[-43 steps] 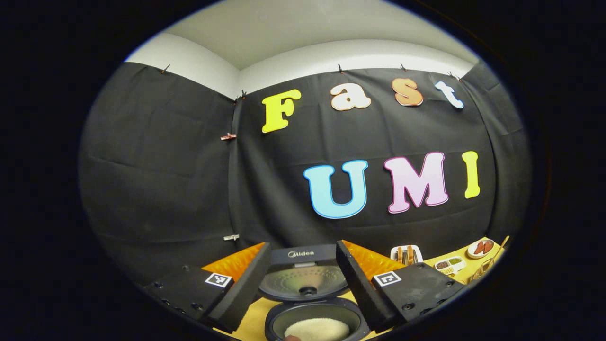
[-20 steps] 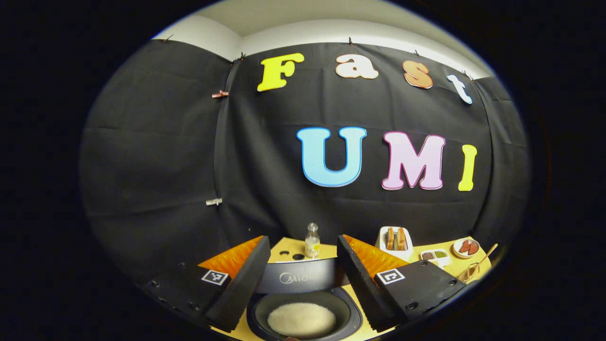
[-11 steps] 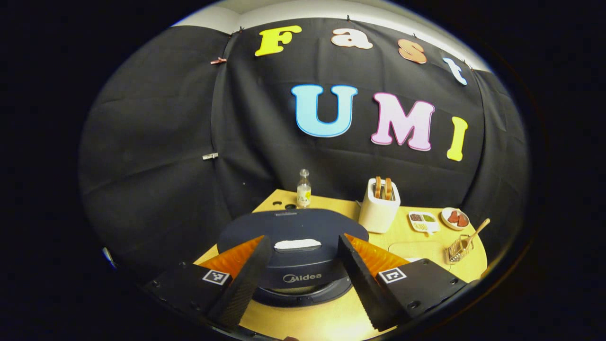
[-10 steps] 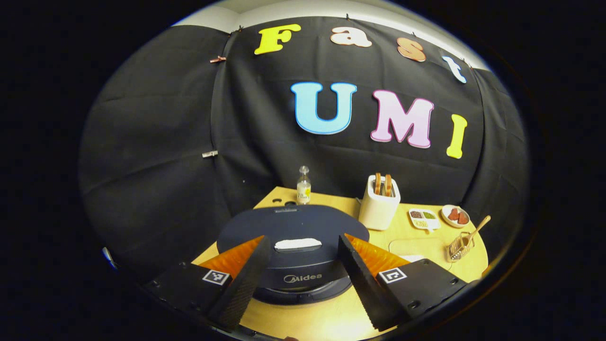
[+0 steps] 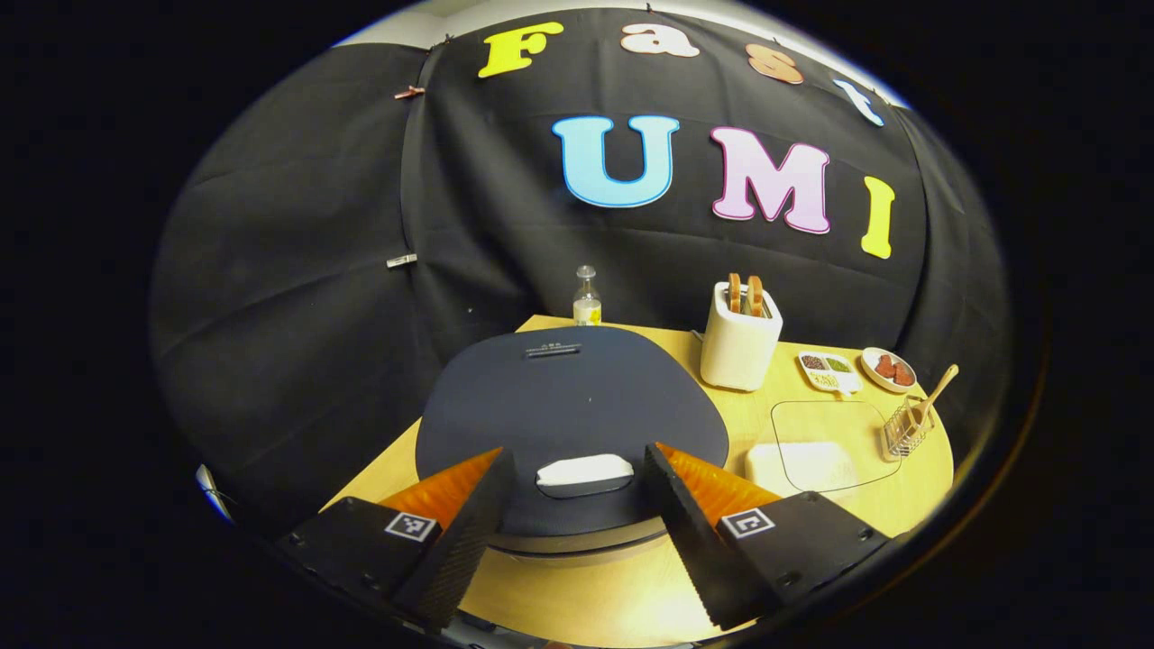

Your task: Close the left gripper, press the button to open the rice cooker; take a wooden spoon from the chopstick holder with the right hand, scoop a spoonful of rice and pour it into the rice cooker, then put the wooden spoon back into the chopstick holder.

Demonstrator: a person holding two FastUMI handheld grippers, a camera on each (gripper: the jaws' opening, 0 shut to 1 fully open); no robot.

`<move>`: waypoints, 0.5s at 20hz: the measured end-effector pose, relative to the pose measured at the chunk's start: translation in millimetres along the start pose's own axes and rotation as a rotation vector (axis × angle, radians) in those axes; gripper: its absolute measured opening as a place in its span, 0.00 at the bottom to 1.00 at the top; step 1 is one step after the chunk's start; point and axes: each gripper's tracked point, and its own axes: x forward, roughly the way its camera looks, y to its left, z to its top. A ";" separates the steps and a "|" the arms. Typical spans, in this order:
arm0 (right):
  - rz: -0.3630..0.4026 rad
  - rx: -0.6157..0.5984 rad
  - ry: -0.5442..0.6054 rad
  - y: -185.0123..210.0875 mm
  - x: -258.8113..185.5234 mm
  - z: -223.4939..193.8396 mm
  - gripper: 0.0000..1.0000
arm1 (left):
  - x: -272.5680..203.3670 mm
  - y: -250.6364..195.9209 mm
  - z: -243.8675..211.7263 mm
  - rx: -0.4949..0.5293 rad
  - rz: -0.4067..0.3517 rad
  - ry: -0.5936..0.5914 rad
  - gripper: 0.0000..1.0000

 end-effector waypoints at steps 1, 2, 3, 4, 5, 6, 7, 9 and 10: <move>0.000 -0.001 0.002 0.0 0.4 -1.0 0.98 | 1.4 -2.1 -0.7 0.001 -0.005 -0.003 1.00; 0.001 -0.003 0.004 0.6 0.3 -2.1 0.99 | 2.1 -2.4 -0.6 0.002 -0.007 -0.007 1.00; 0.003 -0.007 0.007 1.1 0.4 -3.3 0.99 | 1.9 -3.3 -1.4 0.000 -0.012 -0.005 1.00; 0.004 -0.011 0.009 2.1 0.8 -4.3 0.99 | 3.6 -3.2 -0.3 0.002 -0.016 -0.006 1.00; 0.008 -0.012 0.010 3.7 1.1 -4.4 0.99 | 4.2 -3.7 -1.9 0.000 -0.021 -0.003 1.00; 0.013 -0.011 0.009 5.7 1.6 -3.9 0.99 | 5.7 -4.0 -9.1 -0.006 -0.026 0.020 1.00; 0.019 -0.011 0.009 7.5 1.4 -4.2 0.99 | 4.1 -4.8 -7.5 0.004 -0.028 0.006 1.00; 0.024 -0.016 0.009 8.4 2.3 -4.9 0.99 | 3.3 -3.7 -8.4 0.020 -0.027 -0.010 1.00; 0.026 -0.018 0.005 8.9 1.8 -3.3 0.99 | 3.2 -2.6 -5.4 0.024 -0.032 -0.025 1.00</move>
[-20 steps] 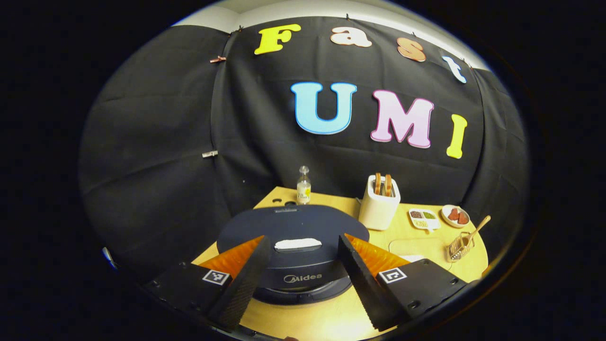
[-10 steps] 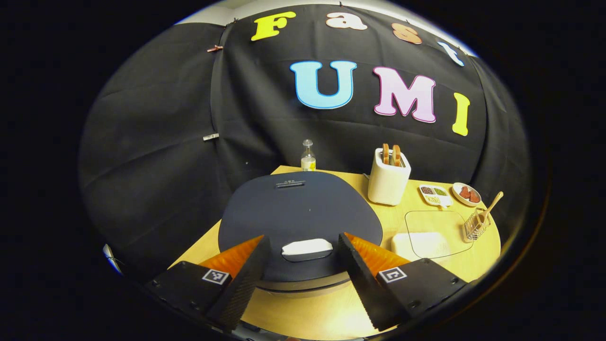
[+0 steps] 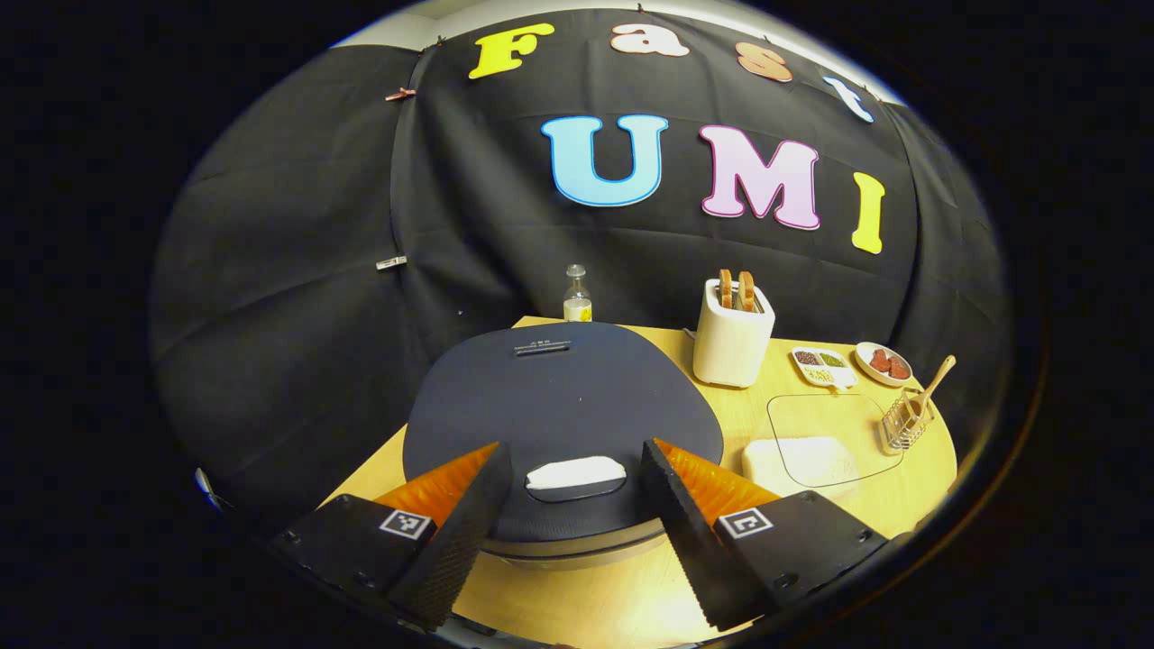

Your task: Close the left gripper, press the button to open the rice cooker; take a wooden spoon from the chopstick holder with the right hand, scoop a spoonful of rice and pour it into the rice cooker, then put the wooden spoon back into the chopstick holder.

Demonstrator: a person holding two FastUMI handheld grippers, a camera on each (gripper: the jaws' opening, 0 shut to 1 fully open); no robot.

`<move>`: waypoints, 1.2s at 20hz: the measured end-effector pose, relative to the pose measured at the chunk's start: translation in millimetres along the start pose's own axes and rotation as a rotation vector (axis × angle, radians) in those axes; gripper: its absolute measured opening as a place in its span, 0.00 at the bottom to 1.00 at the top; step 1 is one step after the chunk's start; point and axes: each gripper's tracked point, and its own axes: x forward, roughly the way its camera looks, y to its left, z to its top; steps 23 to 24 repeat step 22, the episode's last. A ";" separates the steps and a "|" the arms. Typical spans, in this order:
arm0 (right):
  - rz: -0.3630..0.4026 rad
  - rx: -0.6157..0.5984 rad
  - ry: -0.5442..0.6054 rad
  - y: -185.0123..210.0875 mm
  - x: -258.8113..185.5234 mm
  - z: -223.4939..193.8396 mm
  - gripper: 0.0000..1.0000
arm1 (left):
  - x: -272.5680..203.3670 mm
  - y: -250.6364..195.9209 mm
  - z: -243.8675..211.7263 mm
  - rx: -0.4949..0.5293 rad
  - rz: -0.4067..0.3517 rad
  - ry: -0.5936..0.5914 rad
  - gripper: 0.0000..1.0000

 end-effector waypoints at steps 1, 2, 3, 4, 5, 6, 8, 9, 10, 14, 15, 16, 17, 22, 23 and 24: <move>0.002 0.000 -0.010 0.5 -0.4 3.5 0.99 | 1.0 -1.4 0.5 0.001 -0.009 -0.005 1.00; 0.004 0.003 -0.020 0.7 -0.1 8.9 0.99 | -0.7 -1.6 2.4 -0.004 -0.020 -0.018 1.00; 0.011 0.006 -0.036 2.3 -0.9 16.1 0.98 | -6.5 -0.2 6.1 -0.016 -0.029 -0.034 0.99; 0.016 0.005 -0.051 3.1 -2.4 23.9 0.99 | -12.8 -1.1 13.1 -0.031 -0.047 -0.064 0.99; 0.023 -0.009 -0.070 4.2 -3.5 32.6 0.99 | -20.6 -5.5 23.8 -0.043 -0.073 -0.097 0.97; 0.034 -0.047 -0.090 6.4 -7.6 40.4 0.98 | -30.6 -7.7 35.4 -0.042 -0.093 -0.135 0.96; 0.044 -0.097 -0.160 5.6 -21.1 61.0 0.99 | -50.2 -11.4 57.9 -0.001 -0.114 -0.208 0.96; 0.061 -0.102 -0.198 9.9 -29.5 72.5 0.99 | -61.0 -11.1 69.0 0.017 -0.123 -0.244 0.96; 0.070 -0.111 -0.227 13.8 -36.2 81.5 0.99 | -72.6 -12.5 79.3 0.027 -0.135 -0.275 0.96; 0.078 -0.122 -0.297 19.7 -59.5 117.4 0.99 | -110.0 -22.9 95.6 -0.006 -0.172 -0.309 0.96; 0.070 -0.121 -0.310 19.1 -65.7 125.1 0.99 | -117.5 -26.4 96.0 -0.016 -0.179 -0.308 0.96; 0.064 -0.117 -0.323 17.9 -70.1 131.7 0.99 | -126.4 -32.2 96.2 -0.023 -0.190 -0.308 0.96; 0.062 -0.111 -0.336 18.6 -75.3 137.4 0.99 | -133.5 -35.8 96.5 -0.023 -0.194 -0.309 0.96; 0.020 -0.076 -0.364 7.9 -82.7 145.8 0.98 | -154.5 -54.5 95.5 0.012 -0.242 -0.321 0.96; 0.020 -0.076 -0.364 7.9 -82.7 145.8 0.98 | -154.5 -54.5 95.5 0.012 -0.242 -0.321 0.96; 0.020 -0.076 -0.364 7.9 -82.7 145.8 0.98 | -154.5 -54.5 95.5 0.012 -0.242 -0.321 0.96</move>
